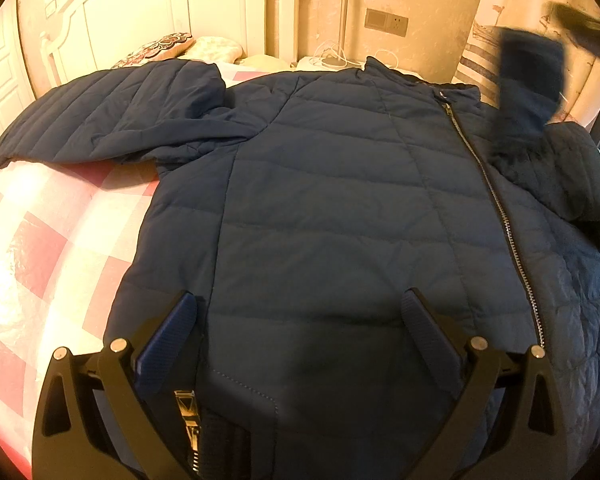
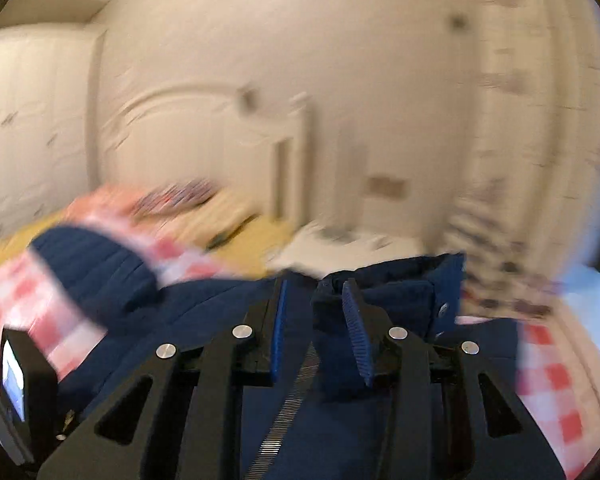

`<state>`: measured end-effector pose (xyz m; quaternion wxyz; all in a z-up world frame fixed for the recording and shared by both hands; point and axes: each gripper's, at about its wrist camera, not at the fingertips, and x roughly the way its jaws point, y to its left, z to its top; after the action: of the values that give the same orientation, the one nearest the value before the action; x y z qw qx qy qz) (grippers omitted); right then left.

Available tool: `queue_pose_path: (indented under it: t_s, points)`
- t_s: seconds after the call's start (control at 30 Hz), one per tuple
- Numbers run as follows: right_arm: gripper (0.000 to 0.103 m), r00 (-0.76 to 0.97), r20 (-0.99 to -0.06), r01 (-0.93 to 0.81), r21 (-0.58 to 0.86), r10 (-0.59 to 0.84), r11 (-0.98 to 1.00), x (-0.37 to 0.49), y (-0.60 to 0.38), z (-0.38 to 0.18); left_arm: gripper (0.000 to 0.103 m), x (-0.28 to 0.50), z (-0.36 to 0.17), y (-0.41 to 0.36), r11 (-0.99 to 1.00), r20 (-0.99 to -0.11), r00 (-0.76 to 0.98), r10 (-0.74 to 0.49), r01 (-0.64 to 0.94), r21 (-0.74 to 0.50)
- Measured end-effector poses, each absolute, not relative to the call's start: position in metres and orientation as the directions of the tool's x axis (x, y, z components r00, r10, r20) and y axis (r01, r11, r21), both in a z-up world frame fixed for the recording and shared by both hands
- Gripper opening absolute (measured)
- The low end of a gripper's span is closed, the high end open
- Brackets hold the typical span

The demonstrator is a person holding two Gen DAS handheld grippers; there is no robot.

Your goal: Fold large clothes

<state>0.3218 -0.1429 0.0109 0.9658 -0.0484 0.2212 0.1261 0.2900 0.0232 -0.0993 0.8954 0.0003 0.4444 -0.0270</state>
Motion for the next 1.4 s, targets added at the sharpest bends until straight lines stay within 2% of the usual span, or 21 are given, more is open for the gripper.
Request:
queue_pose_path:
  t_s: [0.03,0.1,0.13,0.17,0.27,0.37,0.53,0.63,0.7,0.83,0.9,0.93,0.97,1.1,1.17,1.23,1.27,1.3,1.33,1.37,1.4]
  points:
    - [0.042,0.827,-0.492,-0.312,-0.001,0.271,0.95,0.333,-0.134,0.002,0.101,0.29,-0.099,0.024,0.998,-0.795,0.605,-0.052,0.049,-0.028]
    - [0.052,0.758,-0.55,-0.359,0.098,0.351,0.928,0.344,-0.129,-0.014,0.101,0.289,-0.099,0.025,0.998,-0.793,0.606,-0.059,0.049,-0.037]
    - [0.077,0.733,-0.553,-0.369,0.166,0.396,0.914,0.342,-0.132,-0.019,0.101,0.29,-0.099,0.025,0.998,-0.793,0.607,-0.063,0.049,-0.042]
    - [0.094,0.725,-0.539,-0.372,0.218,0.429,0.902,0.334,-0.137,-0.021,0.101,0.29,-0.099,0.026,0.998,-0.792,0.607,-0.066,0.048,-0.046]
    - [0.094,0.746,-0.496,-0.346,0.281,0.444,0.895,0.313,-0.163,-0.019,0.101,0.29,-0.099,0.027,0.997,-0.791,0.608,-0.07,0.049,-0.051]
    - [0.093,0.829,-0.432,-0.255,0.275,0.356,0.927,0.278,-0.212,-0.005,0.101,0.29,-0.098,0.029,0.997,-0.788,0.61,-0.079,0.049,-0.062]
    - [0.093,0.877,-0.473,0.034,0.24,0.086,0.97,0.253,-0.292,-0.017,0.101,0.295,-0.092,0.027,0.988,-0.825,0.545,-0.151,0.096,-0.117]
    - [0.093,0.851,-0.525,0.206,0.344,0.006,0.916,0.247,-0.344,-0.05,0.101,0.309,-0.067,0.015,0.957,-0.806,0.515,-0.291,0.165,-0.24]
    - [0.093,0.842,-0.539,0.283,0.417,-0.016,0.864,0.243,-0.369,-0.075,0.101,0.324,-0.051,0.005,0.948,-0.779,0.54,-0.318,0.174,-0.267]
    - [0.092,0.849,-0.529,0.302,0.494,0.006,0.815,0.243,-0.384,-0.09,0.101,0.382,-0.048,-0.01,0.944,-0.749,0.583,-0.315,0.11,-0.311]
    - [0.092,0.85,-0.526,0.279,0.474,0.015,0.835,0.246,-0.379,-0.09,0.095,0.406,-0.059,-0.013,0.943,-0.741,0.602,-0.297,0.061,-0.328]
    - [0.092,0.849,-0.528,0.273,0.464,0.016,0.843,0.246,-0.377,-0.091,0.086,0.42,-0.067,-0.012,0.929,-0.725,0.615,-0.31,0.036,-0.367]
    - [0.092,0.846,-0.533,0.266,0.449,0.017,0.853,0.248,-0.374,-0.09,0.085,0.429,-0.074,-0.011,0.913,-0.712,0.623,-0.324,0.009,-0.407]
    - [0.092,0.841,-0.54,0.26,0.46,0.035,0.849,0.25,-0.377,-0.095,0.086,0.45,-0.101,0.003,0.763,-0.615,0.672,-0.412,-0.114,-0.636]
    - [0.092,0.841,-0.539,0.261,0.473,0.042,0.842,0.251,-0.377,-0.095,0.096,0.45,-0.101,-0.003,0.765,-0.584,0.706,-0.401,-0.092,-0.637]
    - [0.092,0.838,-0.544,0.264,0.473,0.043,0.841,0.253,-0.377,-0.096,0.097,0.454,-0.098,-0.019,0.82,-0.612,0.689,-0.389,-0.044,-0.571]
    - [0.092,0.836,-0.547,0.266,0.47,0.04,0.842,0.253,-0.377,-0.096,0.09,0.456,-0.096,-0.026,0.832,-0.619,0.671,-0.408,-0.005,-0.554]
    - [0.093,0.834,-0.551,0.268,0.464,0.038,0.844,0.254,-0.375,-0.096,0.076,0.458,-0.095,-0.033,0.839,-0.625,0.647,-0.436,0.042,-0.542]
    - [0.093,0.832,-0.553,0.269,0.461,0.037,0.846,0.254,-0.375,-0.095,0.05,0.463,-0.093,-0.039,0.863,-0.654,0.622,-0.431,0.072,-0.5]
    - [0.093,0.831,-0.555,0.269,0.459,0.036,0.847,0.254,-0.374,-0.095,0.033,0.467,-0.091,-0.042,0.897,-0.691,0.611,-0.386,0.073,-0.436]
    - [0.093,0.831,-0.555,0.27,0.458,0.035,0.847,0.255,-0.374,-0.095,0.023,0.469,-0.089,-0.04,0.891,-0.689,0.602,-0.405,0.089,-0.445]
